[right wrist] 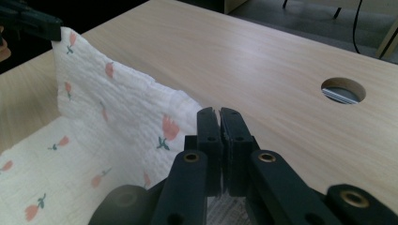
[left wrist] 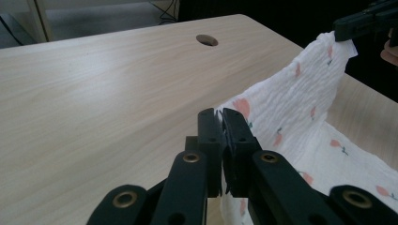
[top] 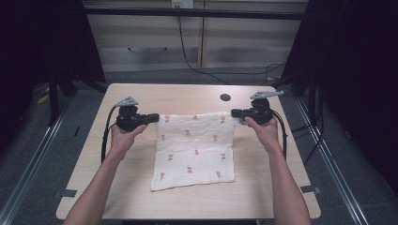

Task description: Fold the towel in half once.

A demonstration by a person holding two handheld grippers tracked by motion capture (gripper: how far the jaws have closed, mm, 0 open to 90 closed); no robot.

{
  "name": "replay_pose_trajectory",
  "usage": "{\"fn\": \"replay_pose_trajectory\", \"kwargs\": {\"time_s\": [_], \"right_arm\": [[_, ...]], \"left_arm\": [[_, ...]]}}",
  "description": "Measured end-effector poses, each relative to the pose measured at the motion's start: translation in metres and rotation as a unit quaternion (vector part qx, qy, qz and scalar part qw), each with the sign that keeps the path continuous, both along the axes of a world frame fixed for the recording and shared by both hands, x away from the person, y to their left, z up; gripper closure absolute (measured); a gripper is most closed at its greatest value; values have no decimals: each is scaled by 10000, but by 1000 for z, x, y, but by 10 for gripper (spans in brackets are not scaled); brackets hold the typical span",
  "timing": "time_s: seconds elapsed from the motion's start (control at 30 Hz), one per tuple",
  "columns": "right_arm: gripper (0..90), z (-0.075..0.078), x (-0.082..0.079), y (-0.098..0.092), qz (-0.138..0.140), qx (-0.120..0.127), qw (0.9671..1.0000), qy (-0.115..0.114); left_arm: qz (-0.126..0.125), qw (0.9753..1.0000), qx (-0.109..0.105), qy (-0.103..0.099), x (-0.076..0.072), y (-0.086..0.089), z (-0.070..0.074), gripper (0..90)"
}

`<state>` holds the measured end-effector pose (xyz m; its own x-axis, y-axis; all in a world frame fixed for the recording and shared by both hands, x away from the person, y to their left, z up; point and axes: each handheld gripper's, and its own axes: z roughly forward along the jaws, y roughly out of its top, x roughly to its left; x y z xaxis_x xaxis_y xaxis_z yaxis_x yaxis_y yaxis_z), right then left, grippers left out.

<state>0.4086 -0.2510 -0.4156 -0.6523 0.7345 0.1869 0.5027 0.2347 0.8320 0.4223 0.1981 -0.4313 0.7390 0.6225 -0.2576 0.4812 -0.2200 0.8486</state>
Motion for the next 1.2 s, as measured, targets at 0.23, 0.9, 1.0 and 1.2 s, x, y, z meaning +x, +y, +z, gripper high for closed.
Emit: {"fn": "replay_pose_trajectory", "kwargs": {"time_s": [0.23, 0.9, 1.0, 1.2], "right_arm": [[880, -7, -10, -1, 144, -69, 9999, 31], [880, -6, -47, -3, 325, 123, 9991, -246], [880, -7, -50, -2, 343, 116, 9990, -249], [879, -14, -60, -1, 449, 32, 9988, -198]], "left_arm": [[-65, 10000, 28, 60, -8, 1, -11, 871], [-104, 9996, -232, -138, -44, 10, -7, 872], [-118, 9996, -192, -156, -48, 10, -8, 871], [-151, 9995, -208, -166, -60, 15, -15, 871]]}}
